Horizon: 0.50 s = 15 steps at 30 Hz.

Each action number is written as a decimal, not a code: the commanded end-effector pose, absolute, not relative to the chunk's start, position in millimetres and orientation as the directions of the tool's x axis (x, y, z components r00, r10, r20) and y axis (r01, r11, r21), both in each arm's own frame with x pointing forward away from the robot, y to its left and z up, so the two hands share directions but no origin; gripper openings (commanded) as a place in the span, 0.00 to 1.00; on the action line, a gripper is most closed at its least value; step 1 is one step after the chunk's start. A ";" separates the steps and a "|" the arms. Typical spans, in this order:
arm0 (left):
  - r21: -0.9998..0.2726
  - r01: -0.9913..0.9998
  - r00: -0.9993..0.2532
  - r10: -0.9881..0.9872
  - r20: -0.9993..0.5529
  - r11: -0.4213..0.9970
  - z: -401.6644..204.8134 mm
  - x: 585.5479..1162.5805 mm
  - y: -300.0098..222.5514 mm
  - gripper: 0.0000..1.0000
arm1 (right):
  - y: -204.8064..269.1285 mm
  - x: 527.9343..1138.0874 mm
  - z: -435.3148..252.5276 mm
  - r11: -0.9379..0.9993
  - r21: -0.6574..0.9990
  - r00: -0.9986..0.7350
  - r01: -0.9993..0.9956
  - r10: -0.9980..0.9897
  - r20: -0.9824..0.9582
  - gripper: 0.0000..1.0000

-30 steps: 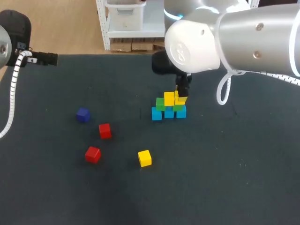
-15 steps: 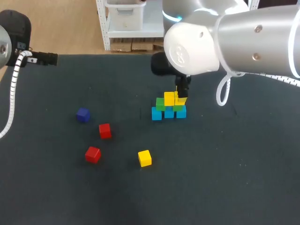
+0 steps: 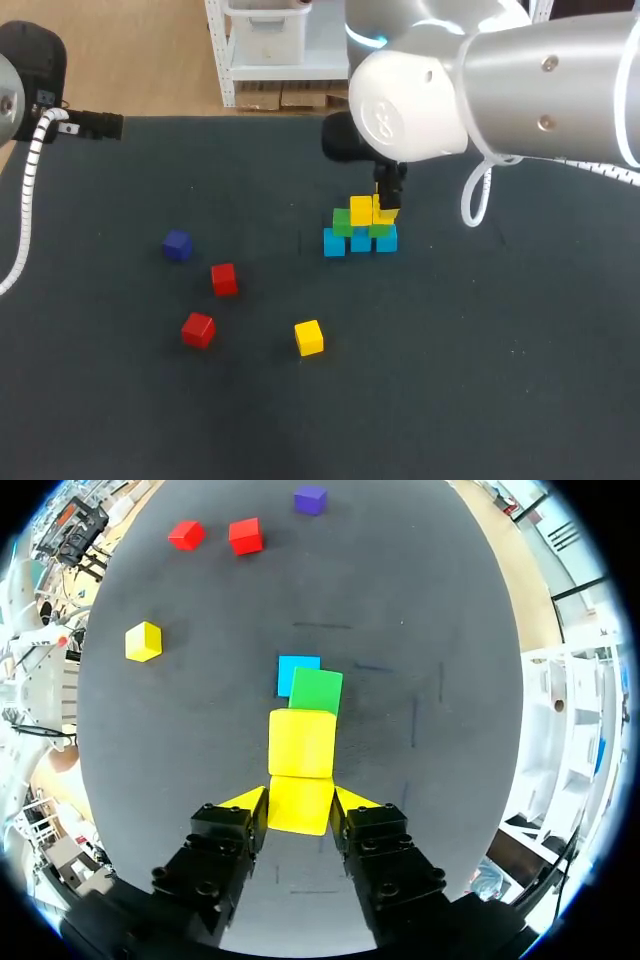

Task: Place the blue cubes, place green cubes on the blue cubes, place the yellow cubes on the green cubes, then place the red cubes on the yellow cubes, and place purple cube on the red cubes.

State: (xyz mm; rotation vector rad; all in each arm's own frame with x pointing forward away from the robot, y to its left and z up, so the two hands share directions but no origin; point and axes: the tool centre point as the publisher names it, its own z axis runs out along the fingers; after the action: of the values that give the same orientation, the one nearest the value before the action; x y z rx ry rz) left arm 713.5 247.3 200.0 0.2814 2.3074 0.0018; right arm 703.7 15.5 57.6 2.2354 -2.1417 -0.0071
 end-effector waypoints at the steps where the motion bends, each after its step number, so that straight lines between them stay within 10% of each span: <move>1: 0.086 0.209 -0.661 0.205 -0.722 0.974 200.3 714.4 248.8 1.00 | 14.6 701.8 57.4 -0.042 0.031 0.043 -0.999 -0.999 0.027 0.43; 15: 0.086 0.209 -0.661 0.205 -0.722 0.974 200.3 714.4 248.8 1.00 | 10.9 705.2 60.6 -0.029 0.023 0.029 -0.999 -0.999 0.021 0.54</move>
State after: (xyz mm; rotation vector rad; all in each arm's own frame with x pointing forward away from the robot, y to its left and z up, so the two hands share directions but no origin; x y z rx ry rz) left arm 713.5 247.3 200.0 0.2814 2.3074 0.0018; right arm 705.8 15.0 58.7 2.2293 -2.1578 0.0008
